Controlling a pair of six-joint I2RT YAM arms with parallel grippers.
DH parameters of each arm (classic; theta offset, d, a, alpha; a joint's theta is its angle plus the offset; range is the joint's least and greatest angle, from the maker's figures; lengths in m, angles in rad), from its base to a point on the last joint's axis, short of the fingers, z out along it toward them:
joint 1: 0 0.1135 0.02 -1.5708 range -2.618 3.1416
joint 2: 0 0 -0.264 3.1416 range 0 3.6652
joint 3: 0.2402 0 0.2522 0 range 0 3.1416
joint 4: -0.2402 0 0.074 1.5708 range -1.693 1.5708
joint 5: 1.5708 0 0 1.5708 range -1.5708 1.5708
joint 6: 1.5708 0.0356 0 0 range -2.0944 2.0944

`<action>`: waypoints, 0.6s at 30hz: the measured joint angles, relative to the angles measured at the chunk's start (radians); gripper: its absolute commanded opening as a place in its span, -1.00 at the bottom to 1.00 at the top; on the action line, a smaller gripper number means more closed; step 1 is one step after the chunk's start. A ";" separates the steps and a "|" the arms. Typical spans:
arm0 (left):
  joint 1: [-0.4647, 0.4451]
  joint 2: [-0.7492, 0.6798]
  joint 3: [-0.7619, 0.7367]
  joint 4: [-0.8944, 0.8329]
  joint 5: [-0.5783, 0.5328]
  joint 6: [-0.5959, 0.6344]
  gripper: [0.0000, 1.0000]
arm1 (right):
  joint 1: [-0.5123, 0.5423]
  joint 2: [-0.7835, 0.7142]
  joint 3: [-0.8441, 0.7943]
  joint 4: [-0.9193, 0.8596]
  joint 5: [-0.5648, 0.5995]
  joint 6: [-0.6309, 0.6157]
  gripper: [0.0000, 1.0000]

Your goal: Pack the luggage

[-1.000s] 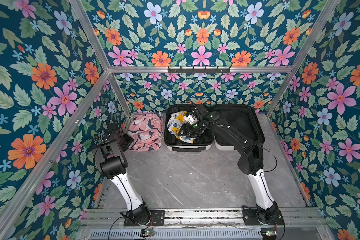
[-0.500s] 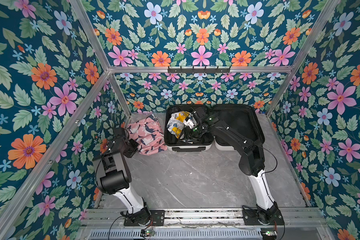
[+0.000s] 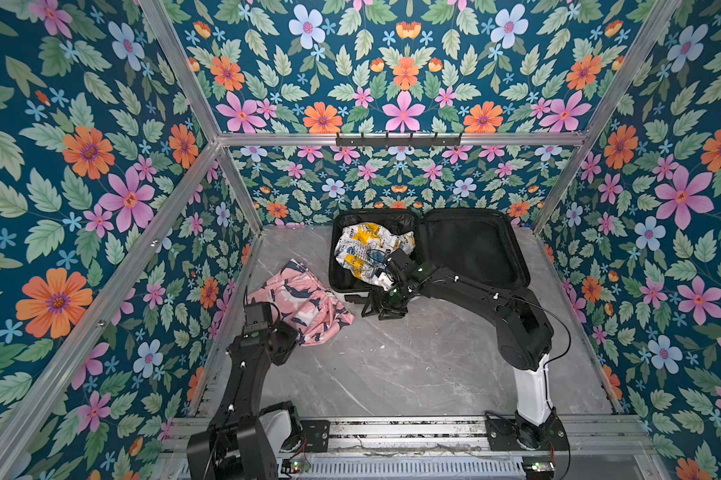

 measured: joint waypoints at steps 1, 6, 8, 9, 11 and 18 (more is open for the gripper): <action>-0.027 -0.025 -0.016 -0.020 0.006 -0.016 -1.00 | -0.003 -0.018 -0.032 0.013 -0.001 0.000 0.38; -0.224 -0.112 -0.058 -0.111 0.036 -0.061 -1.00 | -0.055 -0.123 -0.211 0.066 -0.019 0.001 0.41; -0.275 -0.147 -0.065 -0.158 0.045 -0.062 -1.00 | -0.067 -0.163 -0.266 0.069 -0.022 -0.001 0.42; -0.294 -0.164 -0.067 -0.188 0.051 -0.061 -1.00 | -0.068 -0.182 -0.288 0.070 -0.026 -0.005 0.43; -0.315 -0.193 -0.079 -0.246 0.069 -0.053 -1.00 | -0.068 -0.215 -0.326 0.077 -0.032 -0.019 0.44; -0.343 -0.273 -0.192 -0.351 0.141 0.039 -1.00 | -0.071 -0.235 -0.388 0.112 -0.060 -0.037 0.47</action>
